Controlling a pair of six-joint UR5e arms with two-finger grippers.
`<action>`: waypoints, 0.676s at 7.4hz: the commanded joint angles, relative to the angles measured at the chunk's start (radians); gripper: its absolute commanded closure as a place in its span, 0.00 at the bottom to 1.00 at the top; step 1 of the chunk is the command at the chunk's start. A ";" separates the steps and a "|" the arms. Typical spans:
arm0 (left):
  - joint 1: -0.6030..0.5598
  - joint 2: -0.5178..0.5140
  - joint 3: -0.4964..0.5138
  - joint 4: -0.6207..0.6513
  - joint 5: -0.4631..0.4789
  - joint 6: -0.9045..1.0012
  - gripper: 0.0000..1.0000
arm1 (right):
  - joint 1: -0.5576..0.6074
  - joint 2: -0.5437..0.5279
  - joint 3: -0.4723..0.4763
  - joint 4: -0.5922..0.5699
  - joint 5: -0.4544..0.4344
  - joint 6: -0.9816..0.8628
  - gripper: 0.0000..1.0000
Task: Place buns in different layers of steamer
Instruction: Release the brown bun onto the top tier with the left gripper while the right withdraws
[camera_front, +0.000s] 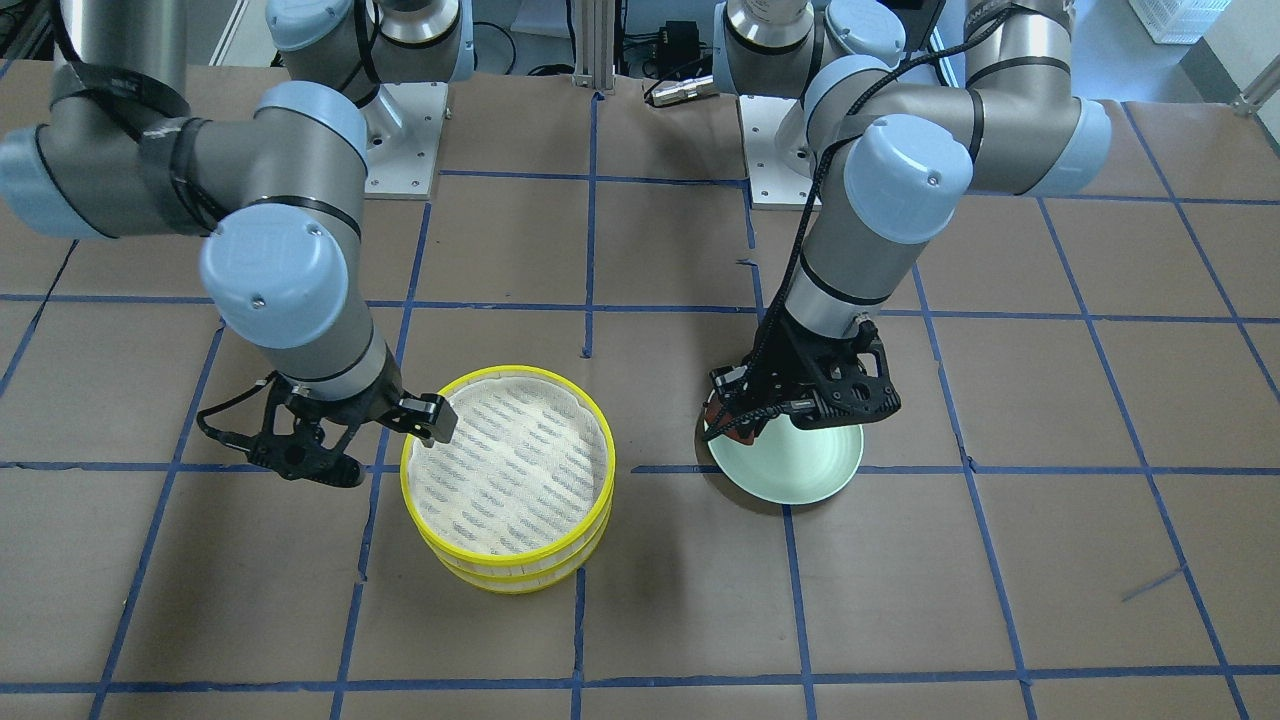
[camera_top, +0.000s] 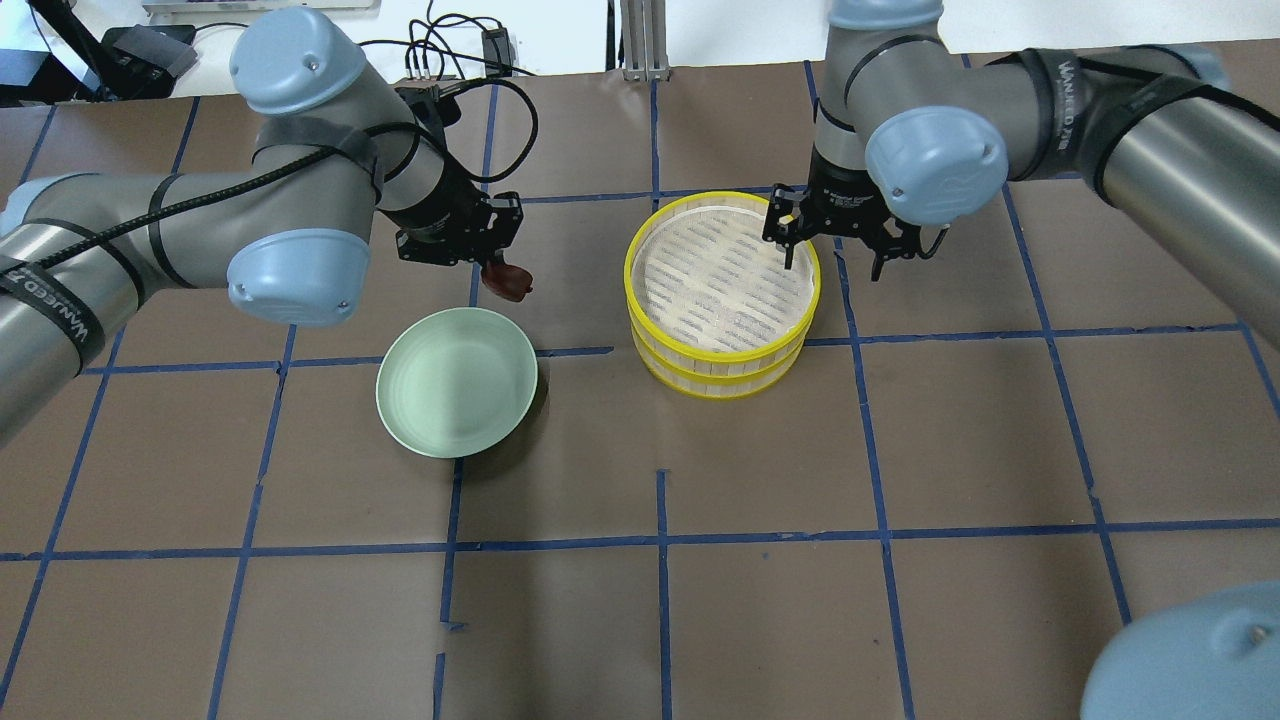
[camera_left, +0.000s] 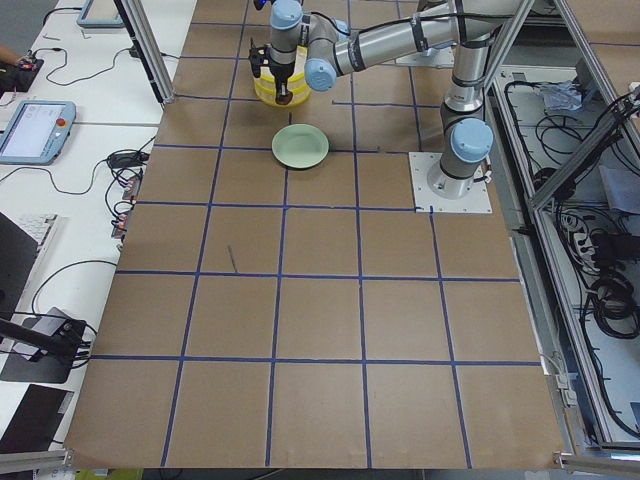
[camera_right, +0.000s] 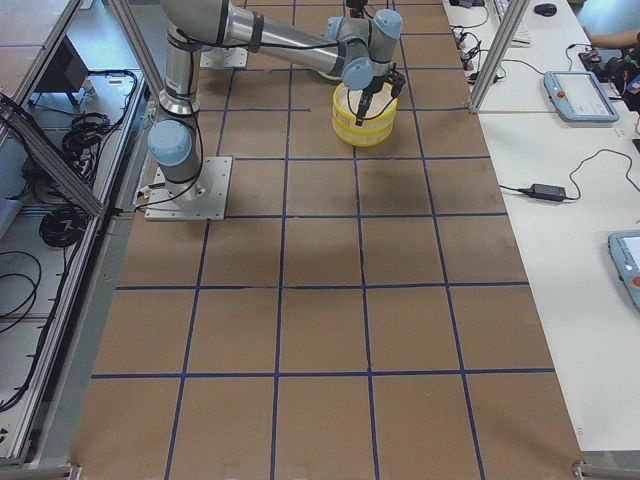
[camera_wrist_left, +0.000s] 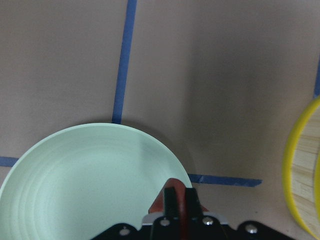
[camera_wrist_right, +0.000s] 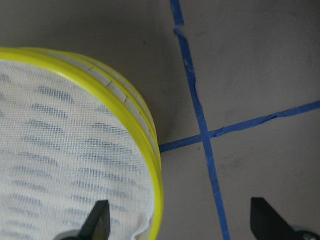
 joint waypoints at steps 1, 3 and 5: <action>-0.083 -0.008 0.062 0.004 -0.094 -0.182 0.96 | -0.105 -0.054 -0.091 0.142 0.014 -0.215 0.00; -0.130 -0.066 0.128 0.112 -0.278 -0.412 0.97 | -0.128 -0.154 -0.180 0.303 0.046 -0.351 0.00; -0.193 -0.195 0.133 0.361 -0.276 -0.555 0.96 | -0.079 -0.248 -0.190 0.401 0.042 -0.350 0.00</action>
